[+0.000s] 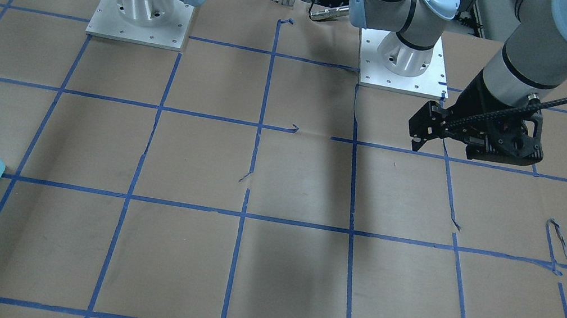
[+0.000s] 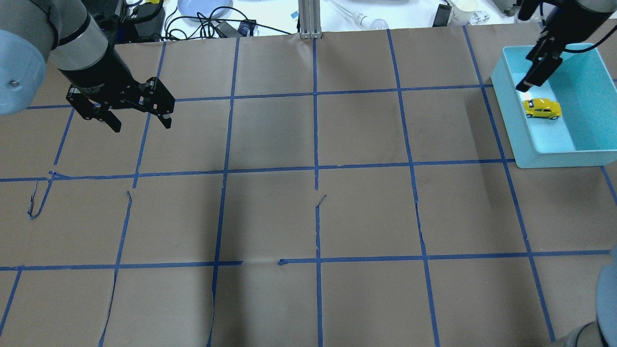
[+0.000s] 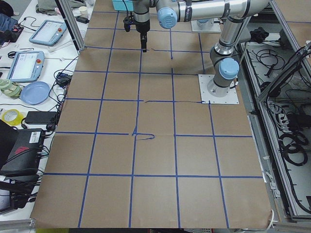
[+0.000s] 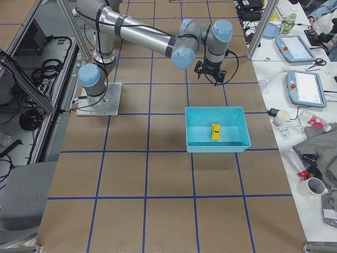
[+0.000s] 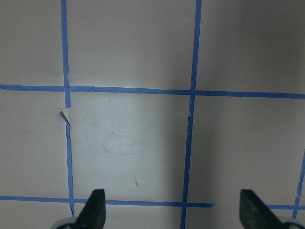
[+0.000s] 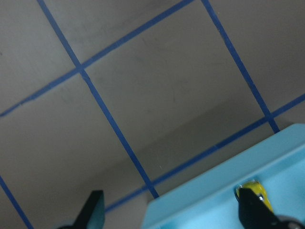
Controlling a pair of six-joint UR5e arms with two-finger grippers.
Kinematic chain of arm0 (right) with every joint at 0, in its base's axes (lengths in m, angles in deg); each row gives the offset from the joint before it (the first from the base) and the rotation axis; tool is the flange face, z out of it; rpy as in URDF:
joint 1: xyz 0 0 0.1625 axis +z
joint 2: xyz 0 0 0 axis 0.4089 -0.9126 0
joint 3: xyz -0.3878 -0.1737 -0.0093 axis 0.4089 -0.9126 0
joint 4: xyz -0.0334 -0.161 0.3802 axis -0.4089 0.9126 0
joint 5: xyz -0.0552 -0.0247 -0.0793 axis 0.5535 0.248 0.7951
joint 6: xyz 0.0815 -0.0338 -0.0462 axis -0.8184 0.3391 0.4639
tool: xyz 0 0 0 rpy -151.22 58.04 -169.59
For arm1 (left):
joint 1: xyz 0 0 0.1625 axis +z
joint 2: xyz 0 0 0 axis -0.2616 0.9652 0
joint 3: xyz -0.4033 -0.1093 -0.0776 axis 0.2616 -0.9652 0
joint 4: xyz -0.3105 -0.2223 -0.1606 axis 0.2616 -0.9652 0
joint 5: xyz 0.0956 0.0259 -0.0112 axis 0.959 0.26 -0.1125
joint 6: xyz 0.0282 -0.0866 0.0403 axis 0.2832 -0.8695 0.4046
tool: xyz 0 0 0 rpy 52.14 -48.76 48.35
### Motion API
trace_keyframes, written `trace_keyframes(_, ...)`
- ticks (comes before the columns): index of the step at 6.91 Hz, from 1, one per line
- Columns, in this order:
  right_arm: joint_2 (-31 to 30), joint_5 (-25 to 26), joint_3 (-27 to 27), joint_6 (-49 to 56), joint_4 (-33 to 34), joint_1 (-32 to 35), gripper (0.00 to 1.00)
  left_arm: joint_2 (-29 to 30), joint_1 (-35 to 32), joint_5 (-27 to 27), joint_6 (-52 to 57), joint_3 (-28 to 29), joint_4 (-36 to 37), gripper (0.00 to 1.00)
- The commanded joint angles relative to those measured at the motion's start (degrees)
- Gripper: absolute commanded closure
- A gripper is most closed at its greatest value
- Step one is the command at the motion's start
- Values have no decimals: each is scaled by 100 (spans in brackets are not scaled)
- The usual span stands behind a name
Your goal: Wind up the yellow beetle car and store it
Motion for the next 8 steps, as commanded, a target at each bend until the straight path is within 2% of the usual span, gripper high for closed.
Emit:
trace_keyframes(1, -156, 192, -205, -2529, 252, 1373, 0, -14, -13, 6, 14, -1, 0, 0)
trace_keyframes(2, -173, 271, -207, -3921, 237, 1692, 0, -32, -13, 15, 74, -9, -17, 0)
trace_keyframes(3, -199, 707, -198, -4474, 245, 2018, 0, -23, -13, 15, 75, -9, -9, 0)
trace_keyframes(4, -382, 807, -120, -5568, 2, 2108, 0, -23, -13, 15, 75, -18, -9, 0)
trace_keyframes(5, -541, 730, -14, -6101, -453, 2030, 0, -14, -13, 7, 66, -18, -9, 0)
trace_keyframes(7, -753, 659, 4, -7207, -886, 1907, 0, -58, -13, 15, 49, -18, -9, 0)
trace_keyframes(8, -727, 528, 4, -6926, -862, 1785, 0, -58, -13, 24, 57, -18, -9, 0)
